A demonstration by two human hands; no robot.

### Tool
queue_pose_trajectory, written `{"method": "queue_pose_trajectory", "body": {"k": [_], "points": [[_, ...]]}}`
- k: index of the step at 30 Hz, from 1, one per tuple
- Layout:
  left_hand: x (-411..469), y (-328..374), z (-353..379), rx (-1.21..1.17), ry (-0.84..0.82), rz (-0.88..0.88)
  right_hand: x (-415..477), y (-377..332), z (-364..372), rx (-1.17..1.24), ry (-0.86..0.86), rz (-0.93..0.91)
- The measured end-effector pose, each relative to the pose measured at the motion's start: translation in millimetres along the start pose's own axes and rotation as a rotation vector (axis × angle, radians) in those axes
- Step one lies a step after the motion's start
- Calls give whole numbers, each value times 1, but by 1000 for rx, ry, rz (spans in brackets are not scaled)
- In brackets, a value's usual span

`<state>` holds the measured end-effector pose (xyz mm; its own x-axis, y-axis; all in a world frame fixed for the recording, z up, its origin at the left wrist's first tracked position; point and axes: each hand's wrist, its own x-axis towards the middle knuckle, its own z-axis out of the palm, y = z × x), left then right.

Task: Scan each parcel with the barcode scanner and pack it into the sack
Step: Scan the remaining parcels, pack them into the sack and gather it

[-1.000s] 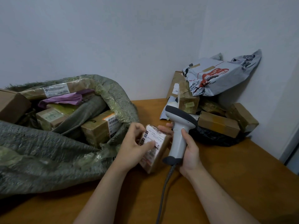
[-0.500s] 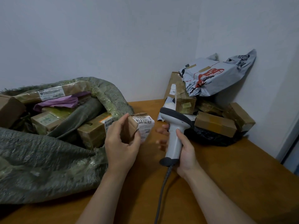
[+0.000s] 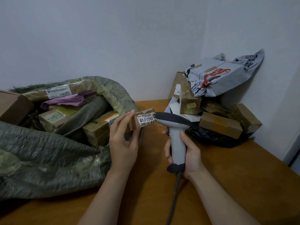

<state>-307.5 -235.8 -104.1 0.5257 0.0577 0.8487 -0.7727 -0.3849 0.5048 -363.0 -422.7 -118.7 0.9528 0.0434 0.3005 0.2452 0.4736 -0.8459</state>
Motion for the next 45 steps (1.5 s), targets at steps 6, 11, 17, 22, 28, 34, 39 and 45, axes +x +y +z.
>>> {"method": "queue_pose_trajectory", "body": {"k": [6, 11, 17, 22, 28, 34, 39, 45], "points": [[-2, -16, 4, 118, -20, -47, 0, 1, -2, 2, -53, 13], [-3, -21, 5, 123, -59, -93, -1, 0, -3, -9, -65, 29], [-3, -21, 5, 97, -61, -133, -1, -1, -3, -2, -123, 57], [-2, -22, 5, 83, -61, -134, -1, -1, -3, -9, -121, 55], [-3, -23, 5, 78, -74, -138, -2, -1, -2, 0, -118, 54], [-2, -21, 4, 95, -71, -133, -1, -1, -1, -10, -93, 42], [5, -10, -6, 115, 47, -102, -2, -1, 1, -49, -39, 18], [55, 15, -50, 9, 178, -161, 14, 2, 26, -45, 39, 66]]}}
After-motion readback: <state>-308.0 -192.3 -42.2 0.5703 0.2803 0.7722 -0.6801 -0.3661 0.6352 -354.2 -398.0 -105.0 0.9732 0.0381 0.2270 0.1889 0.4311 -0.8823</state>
